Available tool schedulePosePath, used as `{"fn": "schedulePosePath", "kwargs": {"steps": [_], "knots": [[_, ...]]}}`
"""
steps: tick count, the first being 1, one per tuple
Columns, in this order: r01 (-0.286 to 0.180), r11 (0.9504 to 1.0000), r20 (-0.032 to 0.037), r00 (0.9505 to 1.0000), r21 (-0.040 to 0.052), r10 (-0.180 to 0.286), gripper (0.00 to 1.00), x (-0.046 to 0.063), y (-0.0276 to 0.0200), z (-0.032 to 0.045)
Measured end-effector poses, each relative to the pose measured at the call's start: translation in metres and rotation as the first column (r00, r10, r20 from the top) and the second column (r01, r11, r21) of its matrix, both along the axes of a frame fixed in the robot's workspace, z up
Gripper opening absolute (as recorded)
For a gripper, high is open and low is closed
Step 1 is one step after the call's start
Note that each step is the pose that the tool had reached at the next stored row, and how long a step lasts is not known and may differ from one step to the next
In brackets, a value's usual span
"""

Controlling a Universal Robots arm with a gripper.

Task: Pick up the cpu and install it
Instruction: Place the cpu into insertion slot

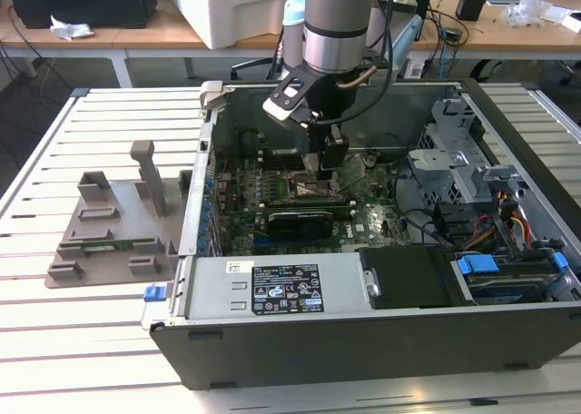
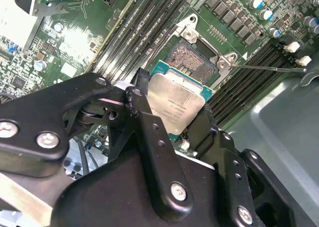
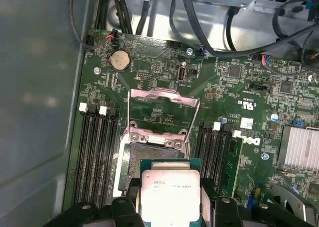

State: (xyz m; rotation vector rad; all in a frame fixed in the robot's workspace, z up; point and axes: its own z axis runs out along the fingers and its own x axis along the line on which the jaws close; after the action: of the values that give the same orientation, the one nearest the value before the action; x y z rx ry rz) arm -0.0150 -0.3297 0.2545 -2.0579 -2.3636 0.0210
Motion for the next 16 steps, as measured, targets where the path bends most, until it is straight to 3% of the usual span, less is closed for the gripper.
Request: {"fn": "schedulePosePath", "kwargs": {"steps": [3,9,11,12,16], "knots": [[0.033,0.9995,0.0,0.9995,0.0,-0.033,0.55,0.0,0.0,0.0],[0.11,0.9939,0.0,0.9939,0.0,-0.11,0.55,0.0,0.0,-0.0021],[0.11,0.9939,0.0003,0.9939,-0.0033,-0.11,0.55,0.0,0.0023,-0.0116],[0.11,0.9939,0.0005,0.9939,-0.0033,-0.11,0.55,0.0,0.0139,-0.0239],[0.11,0.9939,0.0006,0.9939,-0.0043,-0.11,0.55,-0.014,0.0142,-0.0331]]}}
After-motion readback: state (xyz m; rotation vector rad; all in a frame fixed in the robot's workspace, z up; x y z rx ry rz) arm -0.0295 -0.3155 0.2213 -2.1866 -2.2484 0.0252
